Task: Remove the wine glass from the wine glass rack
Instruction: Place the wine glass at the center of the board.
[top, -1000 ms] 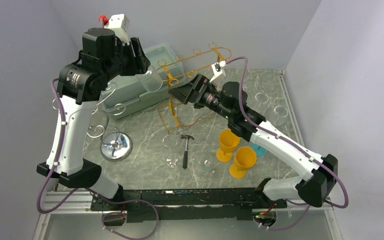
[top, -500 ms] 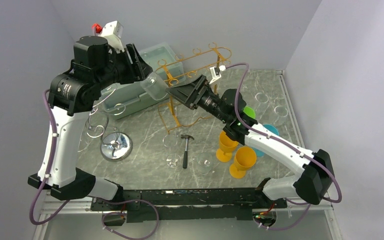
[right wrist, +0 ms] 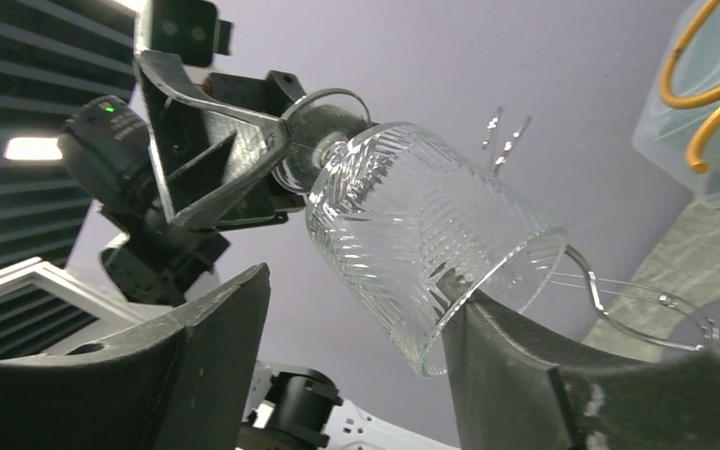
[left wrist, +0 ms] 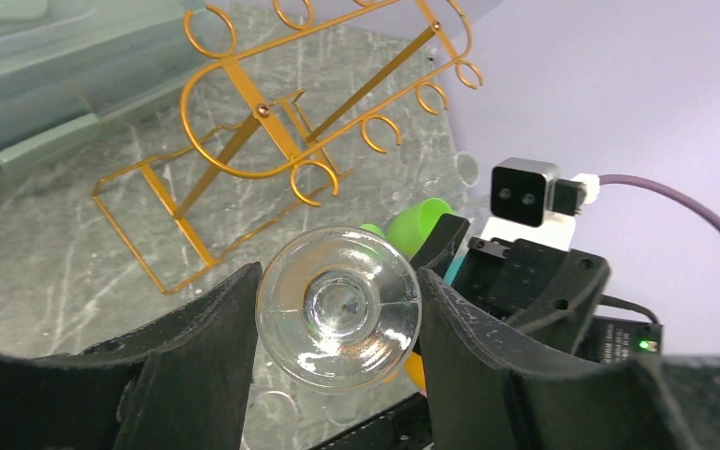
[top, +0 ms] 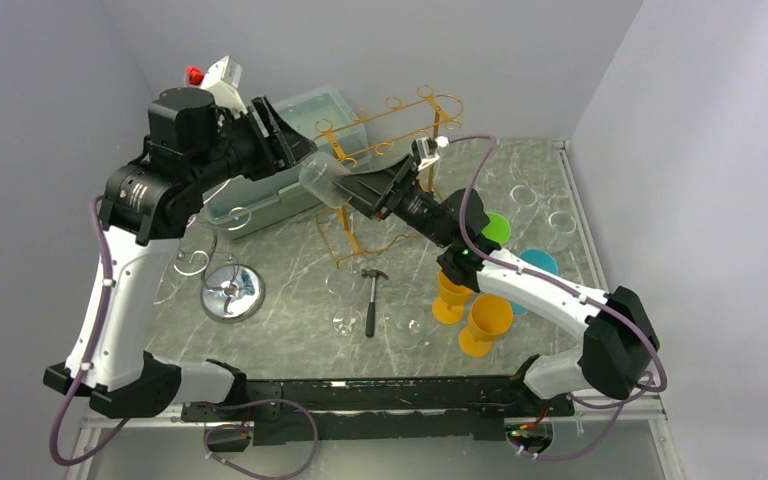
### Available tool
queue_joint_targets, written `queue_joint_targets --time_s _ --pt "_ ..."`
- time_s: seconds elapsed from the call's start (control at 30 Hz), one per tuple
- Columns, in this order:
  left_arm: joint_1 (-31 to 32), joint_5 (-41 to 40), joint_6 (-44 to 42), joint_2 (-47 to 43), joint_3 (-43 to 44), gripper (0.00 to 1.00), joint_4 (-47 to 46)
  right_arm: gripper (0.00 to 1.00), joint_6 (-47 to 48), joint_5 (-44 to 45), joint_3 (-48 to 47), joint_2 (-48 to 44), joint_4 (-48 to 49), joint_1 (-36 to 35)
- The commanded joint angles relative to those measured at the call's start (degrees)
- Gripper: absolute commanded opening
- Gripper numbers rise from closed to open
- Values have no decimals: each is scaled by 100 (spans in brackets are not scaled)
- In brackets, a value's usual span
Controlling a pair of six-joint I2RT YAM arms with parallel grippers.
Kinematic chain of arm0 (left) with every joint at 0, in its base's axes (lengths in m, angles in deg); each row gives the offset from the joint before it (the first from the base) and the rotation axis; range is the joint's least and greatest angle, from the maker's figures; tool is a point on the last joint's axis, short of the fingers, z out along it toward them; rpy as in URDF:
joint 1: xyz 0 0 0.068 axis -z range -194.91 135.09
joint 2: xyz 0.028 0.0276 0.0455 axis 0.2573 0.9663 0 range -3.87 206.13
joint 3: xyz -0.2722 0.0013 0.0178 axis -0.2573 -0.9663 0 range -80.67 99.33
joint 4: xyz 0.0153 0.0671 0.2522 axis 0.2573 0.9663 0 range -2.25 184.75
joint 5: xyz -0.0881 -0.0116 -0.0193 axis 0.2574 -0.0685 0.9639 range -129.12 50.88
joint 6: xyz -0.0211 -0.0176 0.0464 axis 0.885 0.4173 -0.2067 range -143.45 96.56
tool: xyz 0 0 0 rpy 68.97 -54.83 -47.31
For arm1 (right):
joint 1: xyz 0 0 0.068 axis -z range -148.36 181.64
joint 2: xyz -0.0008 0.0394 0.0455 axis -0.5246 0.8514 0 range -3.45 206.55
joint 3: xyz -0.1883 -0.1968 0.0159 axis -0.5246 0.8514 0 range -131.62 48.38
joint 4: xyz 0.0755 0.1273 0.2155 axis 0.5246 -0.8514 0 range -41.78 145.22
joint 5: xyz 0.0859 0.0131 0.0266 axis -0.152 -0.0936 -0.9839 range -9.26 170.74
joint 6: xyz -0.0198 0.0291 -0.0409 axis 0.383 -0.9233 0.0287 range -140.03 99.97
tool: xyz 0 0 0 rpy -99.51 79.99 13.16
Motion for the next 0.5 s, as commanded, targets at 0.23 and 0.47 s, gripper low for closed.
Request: queue_joint_targets --time_s 0.23,0.47 --pt "25 480 1590 -1017 -1232 28 -1884 38 -461 124 361 -359 1688 -60" --pt "25 743 2008 -1312 -1839 46 -2495 0 -145 251 327 -724 1190 -86"
